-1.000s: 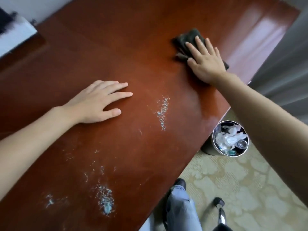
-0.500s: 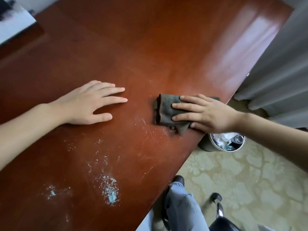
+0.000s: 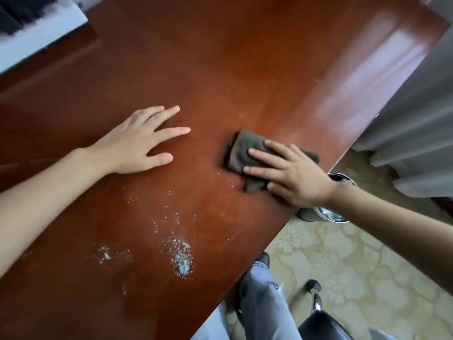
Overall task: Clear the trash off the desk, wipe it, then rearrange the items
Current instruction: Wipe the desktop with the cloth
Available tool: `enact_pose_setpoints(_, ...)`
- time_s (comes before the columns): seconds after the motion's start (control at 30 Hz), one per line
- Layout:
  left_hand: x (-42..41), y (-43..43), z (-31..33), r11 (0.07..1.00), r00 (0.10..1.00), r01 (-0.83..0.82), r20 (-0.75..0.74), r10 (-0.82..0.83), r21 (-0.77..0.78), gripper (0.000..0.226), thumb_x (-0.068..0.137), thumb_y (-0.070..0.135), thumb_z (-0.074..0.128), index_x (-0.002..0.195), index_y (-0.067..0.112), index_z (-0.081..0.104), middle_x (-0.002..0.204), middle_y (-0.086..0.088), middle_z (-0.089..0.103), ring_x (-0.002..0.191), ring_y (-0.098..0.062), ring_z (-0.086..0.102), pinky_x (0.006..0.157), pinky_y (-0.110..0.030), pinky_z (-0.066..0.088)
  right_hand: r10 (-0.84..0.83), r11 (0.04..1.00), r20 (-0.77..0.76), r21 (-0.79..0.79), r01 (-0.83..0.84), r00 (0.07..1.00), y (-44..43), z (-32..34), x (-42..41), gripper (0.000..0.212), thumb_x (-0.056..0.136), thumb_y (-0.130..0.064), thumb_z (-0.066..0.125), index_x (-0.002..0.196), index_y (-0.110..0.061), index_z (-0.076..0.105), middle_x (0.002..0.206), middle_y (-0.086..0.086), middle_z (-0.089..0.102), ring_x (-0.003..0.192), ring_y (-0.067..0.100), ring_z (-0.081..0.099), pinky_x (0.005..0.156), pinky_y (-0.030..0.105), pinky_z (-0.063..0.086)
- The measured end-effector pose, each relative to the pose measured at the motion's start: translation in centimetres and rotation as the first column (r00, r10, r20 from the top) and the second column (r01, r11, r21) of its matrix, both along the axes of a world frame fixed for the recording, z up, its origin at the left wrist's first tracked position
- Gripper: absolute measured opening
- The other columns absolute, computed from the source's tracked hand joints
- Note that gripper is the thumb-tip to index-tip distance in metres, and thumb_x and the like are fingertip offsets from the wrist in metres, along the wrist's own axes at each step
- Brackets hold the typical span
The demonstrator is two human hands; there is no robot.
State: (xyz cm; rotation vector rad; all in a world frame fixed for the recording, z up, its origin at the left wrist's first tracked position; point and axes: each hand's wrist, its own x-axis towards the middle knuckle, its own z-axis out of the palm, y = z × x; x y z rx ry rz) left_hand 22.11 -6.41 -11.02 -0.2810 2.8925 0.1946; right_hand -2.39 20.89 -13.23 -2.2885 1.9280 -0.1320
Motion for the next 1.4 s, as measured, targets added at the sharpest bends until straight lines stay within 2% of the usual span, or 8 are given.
enact_pose_setpoints(0.2, 0.1, -1.7, 0.1, 1.0, 0.999, 0.02, 0.047, -0.02, -0.003, 0.067, 0.082, 0.064, 0.014, 0.145, 0.041, 0.017, 0.155, 0.005, 0.014, 0.14, -0.019, 0.013, 0.113, -0.045, 0.013, 0.176, 0.983, -0.021, 0.047, -0.175, 0.984, 1.0, 0.4, 0.7, 0.042, 0.099, -0.04, 0.02, 0.138, -0.034, 0.035, 0.149, -0.004, 0.032, 0.134, 0.025, 0.028, 0.101, 0.038, 0.025)
enact_pose_setpoints(0.53, -0.6, -2.5, -0.1, 0.999, 0.999, 0.03, -0.02, -0.031, -0.034, 0.058, 0.086, 0.055, 0.027, 0.14, 0.036, 0.034, 0.148, 0.003, 0.032, 0.129, -0.021, 0.029, 0.105, -0.046, 0.029, -0.64, 0.766, 0.104, 0.006, 0.643, 0.761, -10.8, 0.7, -12.9, 0.052, 0.092, -0.034, 0.03, 0.144, -0.031, 0.03, 0.156, 0.002, 0.015, 0.144, 0.026, 0.01, 0.116, 0.043, 0.012)
enact_pose_setpoints(0.77, 0.3, -2.2, -0.3, 0.983, 0.983, -0.182, -0.041, 0.181, -0.017, 0.059, 0.085, 0.055, 0.029, 0.141, 0.033, 0.034, 0.148, -0.001, 0.033, 0.13, -0.024, 0.028, 0.104, -0.05, 0.029, -0.074, 0.997, -0.014, -0.008, 0.073, 0.997, -12.2, 0.7, -7.7, 0.055, 0.089, -0.041, 0.036, 0.139, -0.018, 0.04, 0.147, 0.016, 0.035, 0.131, 0.043, 0.035, 0.096, 0.055, 0.038)
enact_pose_setpoints(0.9, 0.8, -2.2, -0.1, 0.967, 0.966, -0.253, -0.046, 0.253, 0.013, 0.057, 0.087, 0.052, 0.029, 0.139, 0.032, 0.038, 0.147, 0.0, 0.035, 0.13, -0.026, 0.032, 0.104, -0.049, 0.028, 0.327, 0.945, -0.008, 0.021, -0.326, 0.945, -11.1, 0.1, 0.8, 0.053, 0.09, -0.044, 0.035, 0.139, -0.024, 0.042, 0.147, 0.007, 0.038, 0.131, 0.037, 0.038, 0.101, 0.047, 0.036)
enact_pose_setpoints(1.07, -0.2, -1.4, 0.5, 0.943, 0.934, -0.333, -0.135, 0.331, 0.013, 0.054, 0.088, 0.044, 0.029, 0.136, 0.023, 0.043, 0.141, -0.002, 0.043, 0.126, -0.024, 0.036, 0.103, -0.047, 0.032, 0.343, 0.933, 0.174, 0.049, -0.356, 0.923, -11.4, 1.0, 1.8, 0.051, 0.093, -0.045, 0.035, 0.137, -0.02, 0.045, 0.147, 0.008, 0.038, 0.134, 0.032, 0.036, 0.106, 0.043, 0.03)
enact_pose_setpoints(1.17, -2.7, 1.6, 2.1, 0.966, 0.915, -0.242, -0.31, 0.257, 0.088, 0.044, 0.088, 0.035, 0.037, 0.125, 0.016, 0.052, 0.124, -0.006, 0.055, 0.114, -0.021, 0.042, 0.096, -0.039, 0.038, 0.05, 0.999, 0.488, -0.019, -0.046, 0.872, -10.5, 3.1, -1.1, 0.037, 0.096, -0.03, 0.041, 0.124, -0.01, 0.055, 0.132, 0.012, 0.051, 0.124, 0.024, 0.043, 0.107, 0.029, 0.027)
enact_pose_setpoints(1.3, -6.9, 7.4, 1.8, 0.973, 0.933, 0.224, -0.3, -0.197, 0.057, 0.045, 0.09, 0.039, 0.038, 0.133, 0.026, 0.045, 0.135, -0.003, 0.051, 0.122, -0.023, 0.042, 0.104, -0.039, 0.029, -0.448, 0.849, 0.345, -0.124, 0.514, 0.825, -7.0, 2.8, -7.9, 0.031, 0.088, -0.012, 0.044, 0.115, -0.01, 0.059, 0.117, 0.011, 0.057, 0.109, 0.033, 0.047, 0.098, 0.023, 0.03)
enact_pose_setpoints(1.4, -8.6, 8.5, -0.3, 0.938, 0.933, 0.345, -0.098, -0.347, -0.038, 0.051, 0.093, 0.041, 0.032, 0.143, 0.032, 0.029, 0.149, 0.0, 0.035, 0.137, -0.026, 0.032, 0.111, -0.042, 0.018, -0.556, 0.818, 0.203, -0.033, 0.574, 0.806, -6.0, 1.8, -9.6, 0.049, 0.088, -0.029, 0.034, 0.132, -0.015, 0.048, 0.136, 0.011, 0.048, 0.125, 0.033, 0.038, 0.107, 0.04, 0.029)
